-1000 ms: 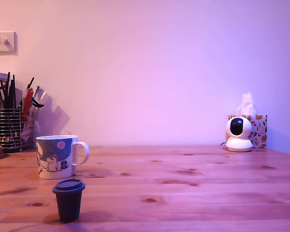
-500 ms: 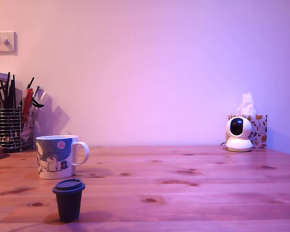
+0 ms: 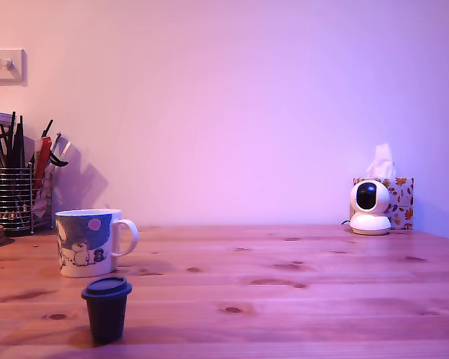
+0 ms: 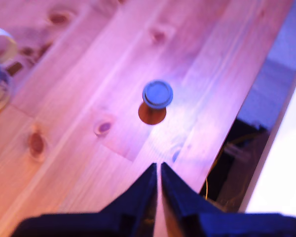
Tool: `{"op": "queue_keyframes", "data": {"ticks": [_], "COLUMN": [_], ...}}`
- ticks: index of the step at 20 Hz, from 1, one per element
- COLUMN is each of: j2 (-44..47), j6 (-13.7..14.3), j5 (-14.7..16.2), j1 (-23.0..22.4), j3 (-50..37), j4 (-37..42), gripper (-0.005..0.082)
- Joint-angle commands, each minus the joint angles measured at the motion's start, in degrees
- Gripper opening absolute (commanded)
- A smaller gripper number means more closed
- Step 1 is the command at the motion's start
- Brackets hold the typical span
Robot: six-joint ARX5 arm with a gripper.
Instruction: Pick up the coffee capsules on the table and drop them inside the coffee cup
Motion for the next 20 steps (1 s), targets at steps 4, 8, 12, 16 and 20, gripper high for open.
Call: {"op": "queue_keyframes", "data": {"ticks": [4, 8, 12, 16, 20], "j2": [5.0, 11.1, 17.5, 23.2, 27.6], "j6": [0.6, 0.7, 0.4, 0.2, -1.1], "j5": [1.6, 2.0, 3.5, 4.7, 6.0], "j1": [-0.5, -1.4, -2.8, -4.8, -7.3], "j3": [-1.4, -1.4, -1.4, -1.4, -1.4], "j4": [6.1, 10.0, 16.2, 20.8, 25.0], "gripper": [0.0493, 0.0499, 0.0498, 0.0498, 0.0496]}}
